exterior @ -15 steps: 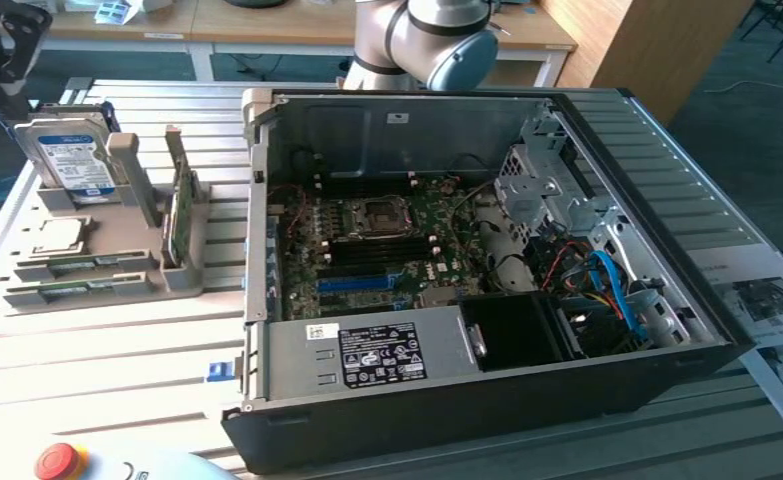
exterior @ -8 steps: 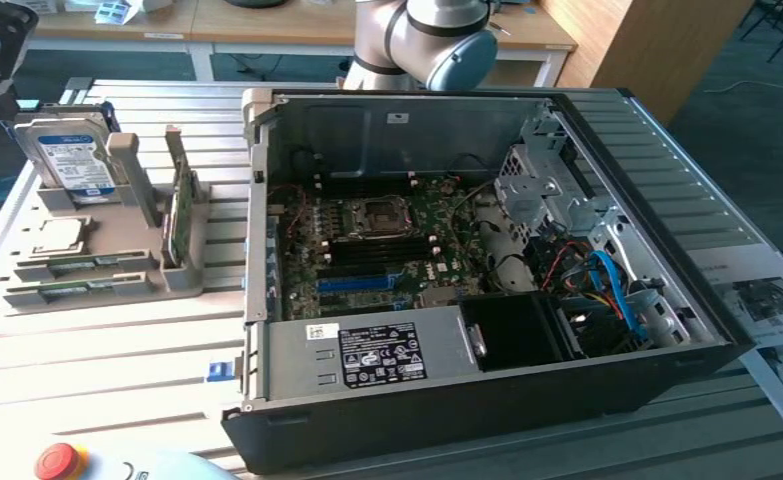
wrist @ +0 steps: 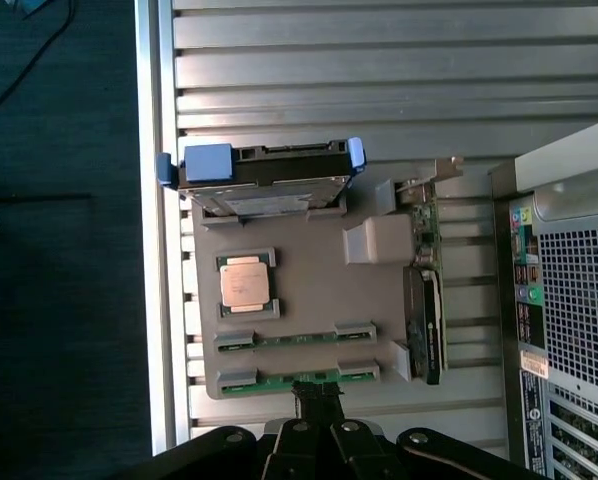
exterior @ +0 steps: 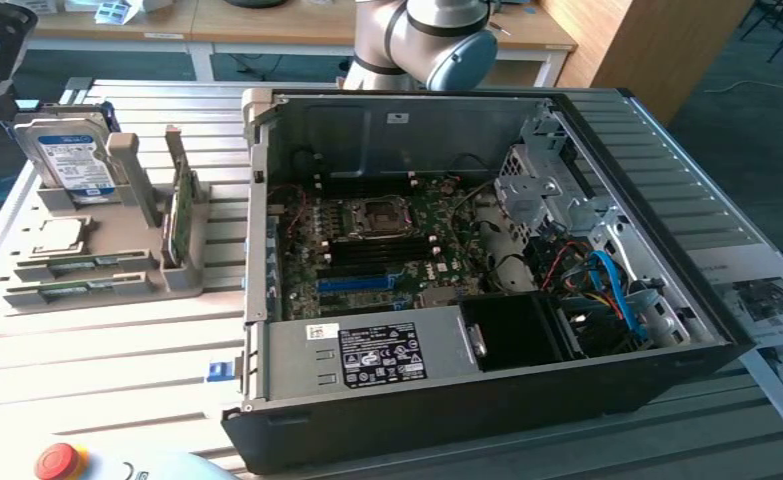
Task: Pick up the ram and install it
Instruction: 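Pick up the ram and move it above insertion slot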
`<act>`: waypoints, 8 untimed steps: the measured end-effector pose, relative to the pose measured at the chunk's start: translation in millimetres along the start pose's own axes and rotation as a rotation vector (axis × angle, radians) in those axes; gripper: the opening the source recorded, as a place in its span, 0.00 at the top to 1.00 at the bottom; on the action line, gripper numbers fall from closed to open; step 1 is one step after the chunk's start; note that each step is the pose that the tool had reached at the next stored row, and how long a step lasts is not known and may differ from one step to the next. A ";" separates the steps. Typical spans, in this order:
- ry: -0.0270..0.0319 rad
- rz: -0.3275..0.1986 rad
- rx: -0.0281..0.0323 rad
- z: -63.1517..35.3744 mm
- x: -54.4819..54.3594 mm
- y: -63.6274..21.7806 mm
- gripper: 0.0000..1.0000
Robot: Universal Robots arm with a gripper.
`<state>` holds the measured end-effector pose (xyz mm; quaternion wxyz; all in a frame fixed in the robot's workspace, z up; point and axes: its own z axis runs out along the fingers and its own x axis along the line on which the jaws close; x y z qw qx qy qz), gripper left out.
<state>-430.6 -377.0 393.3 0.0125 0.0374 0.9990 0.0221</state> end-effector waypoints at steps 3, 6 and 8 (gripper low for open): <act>0.0000 0.000 0.0000 -0.1 0.1 -2.2 0.90; 0.0000 0.000 0.0000 -0.2 0.3 -4.8 0.90; 0.0000 0.000 0.0000 -0.3 0.3 -6.7 0.90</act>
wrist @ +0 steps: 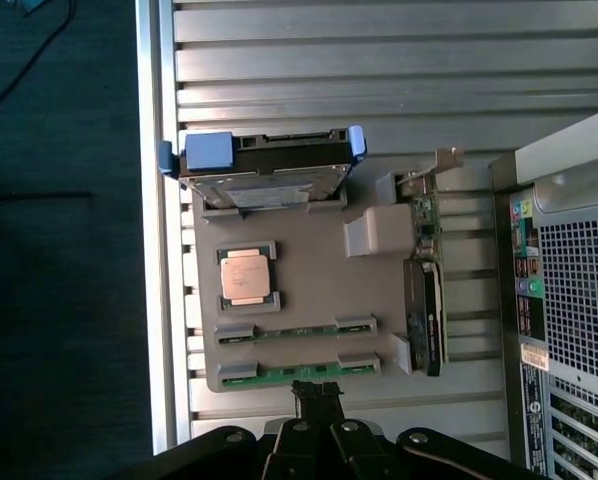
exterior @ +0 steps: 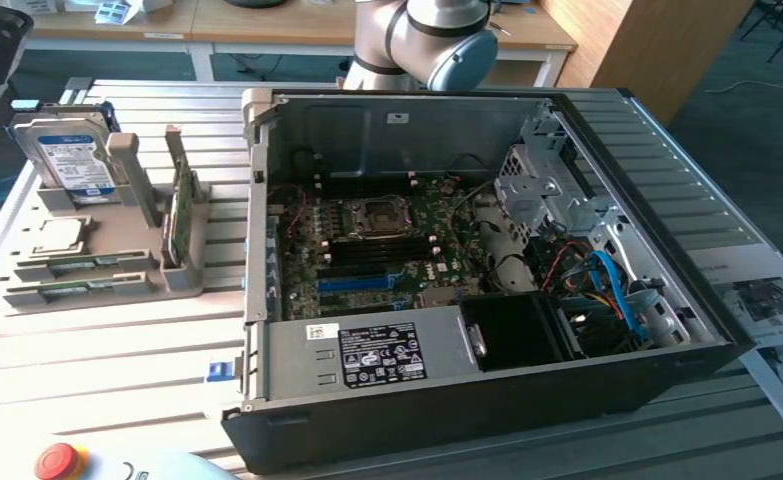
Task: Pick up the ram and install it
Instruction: 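Pick up the ram and move it above insertion slot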
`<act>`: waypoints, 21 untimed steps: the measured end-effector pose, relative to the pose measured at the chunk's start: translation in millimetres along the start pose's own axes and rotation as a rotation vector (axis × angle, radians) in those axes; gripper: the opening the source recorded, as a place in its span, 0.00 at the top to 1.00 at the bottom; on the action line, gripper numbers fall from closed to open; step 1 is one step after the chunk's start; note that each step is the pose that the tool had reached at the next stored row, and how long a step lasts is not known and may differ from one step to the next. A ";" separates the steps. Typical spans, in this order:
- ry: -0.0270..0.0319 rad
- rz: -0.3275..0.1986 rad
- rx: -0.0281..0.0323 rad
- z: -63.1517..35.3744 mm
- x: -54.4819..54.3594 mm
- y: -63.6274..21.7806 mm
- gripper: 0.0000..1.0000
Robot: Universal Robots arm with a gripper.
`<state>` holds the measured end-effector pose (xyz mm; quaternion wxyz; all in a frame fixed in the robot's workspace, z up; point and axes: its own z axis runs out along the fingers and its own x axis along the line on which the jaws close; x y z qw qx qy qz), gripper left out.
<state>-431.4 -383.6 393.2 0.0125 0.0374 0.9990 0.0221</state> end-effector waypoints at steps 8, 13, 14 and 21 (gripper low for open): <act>0.0001 0.000 0.0001 -0.4 0.5 -7.4 0.90; 0.0001 0.000 0.0001 -0.6 0.7 -10.9 0.90; 0.0001 0.000 0.0001 -0.6 0.7 -11.5 0.90; 0.0000 0.000 0.0000 -0.6 0.7 -13.4 0.90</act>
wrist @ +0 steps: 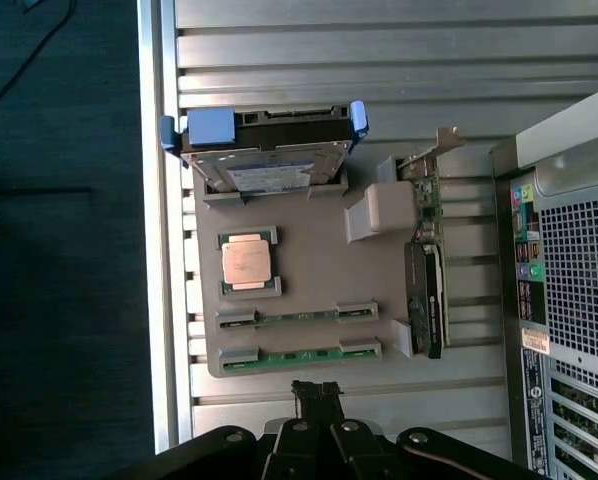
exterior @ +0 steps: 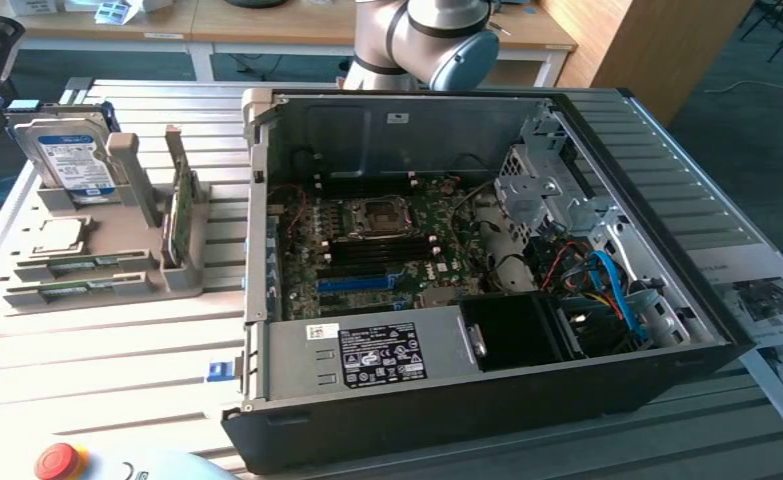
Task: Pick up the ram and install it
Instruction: 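Pick up the ram and move it above insertion slot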
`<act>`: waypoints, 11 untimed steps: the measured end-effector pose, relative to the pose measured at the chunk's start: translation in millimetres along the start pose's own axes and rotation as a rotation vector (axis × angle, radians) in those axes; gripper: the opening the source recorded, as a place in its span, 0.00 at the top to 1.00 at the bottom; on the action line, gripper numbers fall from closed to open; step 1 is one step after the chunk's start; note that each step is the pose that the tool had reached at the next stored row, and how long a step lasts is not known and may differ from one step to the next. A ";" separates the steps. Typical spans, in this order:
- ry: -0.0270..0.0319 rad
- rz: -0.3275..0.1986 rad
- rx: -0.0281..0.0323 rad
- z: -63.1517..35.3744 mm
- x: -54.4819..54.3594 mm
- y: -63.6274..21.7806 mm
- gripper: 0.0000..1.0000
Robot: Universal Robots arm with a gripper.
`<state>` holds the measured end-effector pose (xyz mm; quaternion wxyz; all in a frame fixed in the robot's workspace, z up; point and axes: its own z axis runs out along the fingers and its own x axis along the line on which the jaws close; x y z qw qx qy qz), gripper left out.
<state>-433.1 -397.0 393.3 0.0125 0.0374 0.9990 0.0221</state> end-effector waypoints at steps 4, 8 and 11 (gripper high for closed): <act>0.0001 0.000 0.0001 0.0 0.0 -0.1 0.90; 0.0001 0.000 0.0001 0.0 0.0 -0.1 0.90; 0.0000 0.000 0.0000 0.0 0.0 -0.7 0.90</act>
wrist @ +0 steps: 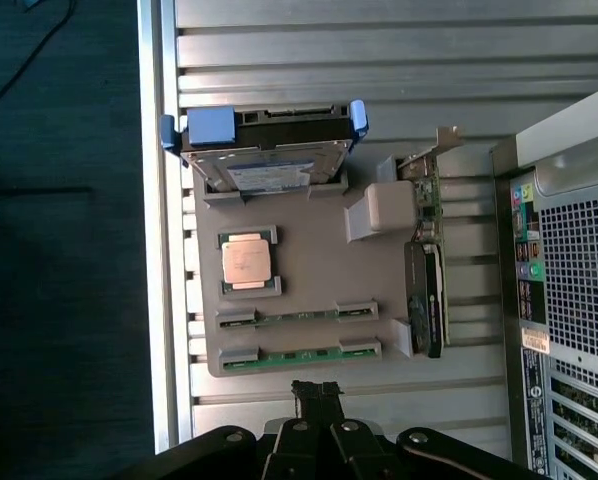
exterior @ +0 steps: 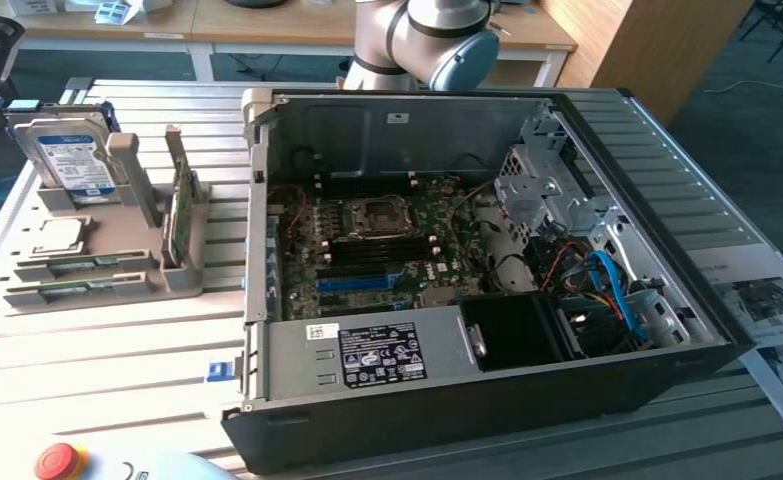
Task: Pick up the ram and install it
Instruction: 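Pick up the ram and move it above insertion slot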
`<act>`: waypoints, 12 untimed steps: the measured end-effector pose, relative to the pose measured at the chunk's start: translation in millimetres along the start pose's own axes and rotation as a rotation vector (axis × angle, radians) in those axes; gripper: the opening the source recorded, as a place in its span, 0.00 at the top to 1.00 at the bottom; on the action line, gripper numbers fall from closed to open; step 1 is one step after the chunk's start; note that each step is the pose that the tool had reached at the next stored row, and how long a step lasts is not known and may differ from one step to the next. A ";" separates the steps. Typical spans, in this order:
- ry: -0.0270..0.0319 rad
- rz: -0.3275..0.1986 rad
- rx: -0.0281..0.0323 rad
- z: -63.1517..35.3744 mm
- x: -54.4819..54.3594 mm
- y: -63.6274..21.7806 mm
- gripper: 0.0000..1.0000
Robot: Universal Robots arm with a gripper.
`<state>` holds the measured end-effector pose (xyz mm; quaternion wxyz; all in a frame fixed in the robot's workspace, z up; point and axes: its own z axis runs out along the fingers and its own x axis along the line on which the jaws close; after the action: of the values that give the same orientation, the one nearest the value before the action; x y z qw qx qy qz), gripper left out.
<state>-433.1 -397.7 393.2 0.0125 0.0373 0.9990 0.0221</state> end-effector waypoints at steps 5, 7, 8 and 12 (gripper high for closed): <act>0.0001 0.000 0.0000 -0.3 -0.4 -5.2 0.90; 0.0000 0.000 0.0000 -0.3 -0.4 -5.3 0.90; 0.0000 0.000 0.0001 -0.3 -0.4 -5.3 0.90; 0.0000 0.000 0.0001 -0.3 -0.4 -5.5 0.90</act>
<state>-433.1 -403.2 393.3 0.0125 0.0374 0.9990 0.0221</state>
